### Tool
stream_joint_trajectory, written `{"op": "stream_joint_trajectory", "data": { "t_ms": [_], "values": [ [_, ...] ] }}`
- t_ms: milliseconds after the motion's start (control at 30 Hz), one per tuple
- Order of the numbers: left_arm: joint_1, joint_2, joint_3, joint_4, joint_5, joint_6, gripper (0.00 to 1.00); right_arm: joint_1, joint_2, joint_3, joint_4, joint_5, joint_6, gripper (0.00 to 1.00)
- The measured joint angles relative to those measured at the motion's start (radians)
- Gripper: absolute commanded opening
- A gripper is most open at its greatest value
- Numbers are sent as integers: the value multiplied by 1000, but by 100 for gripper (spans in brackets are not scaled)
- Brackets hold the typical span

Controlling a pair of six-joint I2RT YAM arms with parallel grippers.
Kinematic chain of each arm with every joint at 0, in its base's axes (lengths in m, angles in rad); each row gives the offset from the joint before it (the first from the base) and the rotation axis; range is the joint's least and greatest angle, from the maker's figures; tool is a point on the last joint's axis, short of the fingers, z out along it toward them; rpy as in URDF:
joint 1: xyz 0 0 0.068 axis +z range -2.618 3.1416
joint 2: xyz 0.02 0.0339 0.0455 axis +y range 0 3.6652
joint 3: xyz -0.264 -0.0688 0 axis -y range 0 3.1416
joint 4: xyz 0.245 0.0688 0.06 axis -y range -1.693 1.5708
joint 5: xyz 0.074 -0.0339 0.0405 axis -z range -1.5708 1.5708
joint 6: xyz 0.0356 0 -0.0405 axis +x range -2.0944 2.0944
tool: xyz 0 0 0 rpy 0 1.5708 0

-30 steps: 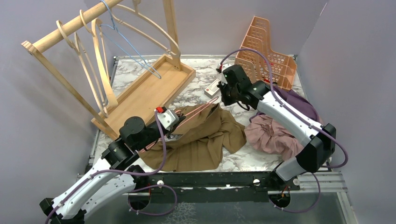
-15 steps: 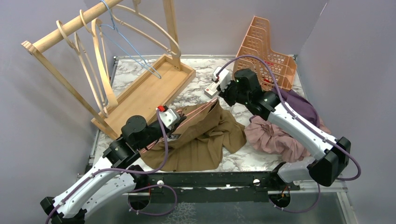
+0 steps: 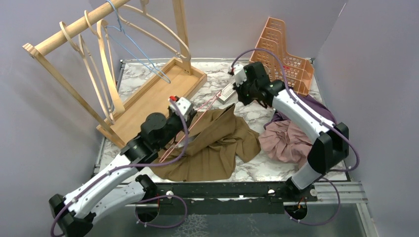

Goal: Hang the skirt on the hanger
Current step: Hang the skirt on the hanger.

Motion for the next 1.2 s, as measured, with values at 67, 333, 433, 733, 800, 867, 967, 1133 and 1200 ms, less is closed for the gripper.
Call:
{"op": "stream_joint_trajectory", "data": {
  "t_ms": [67,333,433,733,800,867,967,1133,1200],
  "values": [
    [0,68,31,16,-34,-48,0,-48,56,56,-26,2,42,1],
    [0,356,147,97,-140,-262,0,-106,232,223,-61,-27,187,1],
    [-3,402,146,100,-156,-303,0,-105,255,170,-73,-73,227,1],
    [-5,282,35,232,-134,-232,0,-105,245,81,-129,-163,261,1],
    [-5,235,3,268,-99,-183,0,-105,230,81,-141,-162,261,1],
    [-5,211,-5,283,-48,-130,0,-105,209,81,-149,-161,266,1],
    [-5,183,-4,285,45,-60,0,-105,174,82,-165,-154,276,1],
    [-5,176,7,217,173,24,0,-105,90,82,-185,-146,294,1],
    [-5,179,35,157,208,55,0,-105,63,82,-192,-147,301,1]
  ]
}}
